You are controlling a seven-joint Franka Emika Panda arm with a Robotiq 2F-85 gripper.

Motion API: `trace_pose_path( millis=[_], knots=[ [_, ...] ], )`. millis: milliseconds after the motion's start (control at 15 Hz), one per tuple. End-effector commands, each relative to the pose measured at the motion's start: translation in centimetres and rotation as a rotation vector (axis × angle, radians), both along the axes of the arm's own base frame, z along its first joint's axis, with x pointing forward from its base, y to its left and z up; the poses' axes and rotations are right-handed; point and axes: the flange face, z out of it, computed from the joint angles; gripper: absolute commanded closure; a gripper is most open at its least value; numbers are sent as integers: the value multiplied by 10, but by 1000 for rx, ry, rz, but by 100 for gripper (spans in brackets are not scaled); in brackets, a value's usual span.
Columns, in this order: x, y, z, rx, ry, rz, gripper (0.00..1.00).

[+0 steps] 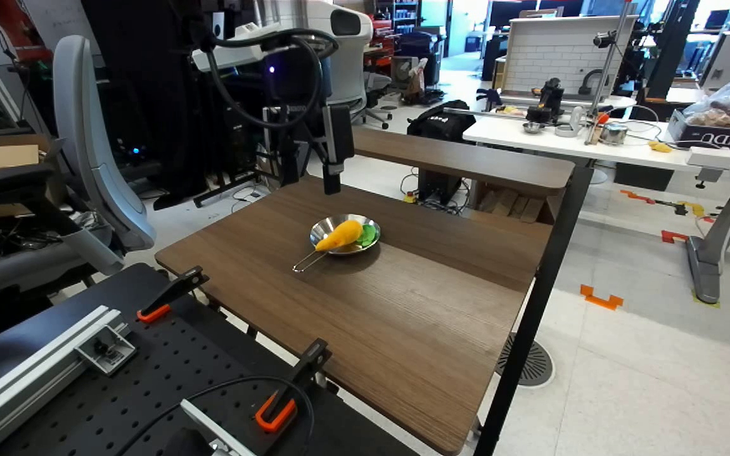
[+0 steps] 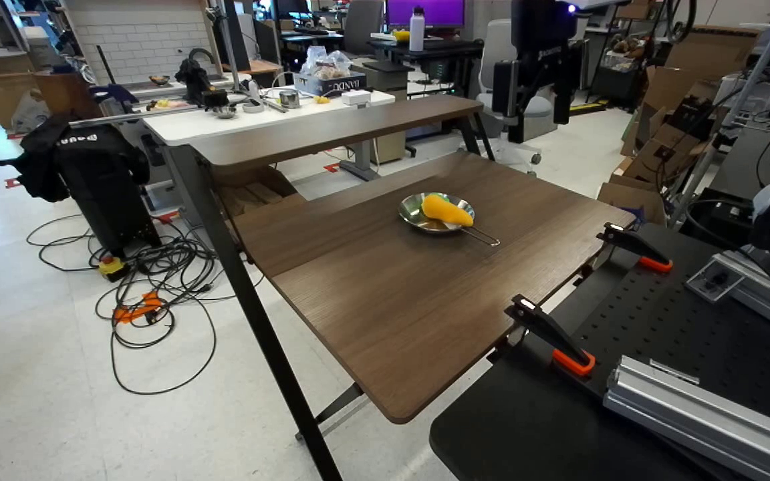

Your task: Put the carrot on the pan

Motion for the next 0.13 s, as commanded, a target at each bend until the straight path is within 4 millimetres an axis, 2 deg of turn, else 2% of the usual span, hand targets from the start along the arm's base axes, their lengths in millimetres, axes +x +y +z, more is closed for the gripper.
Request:
trace_pose_path(
  millis=[0,67],
  knots=[
    [0,0,0,0,1,0,0],
    [0,0,0,0,1,0,0]
  ],
)
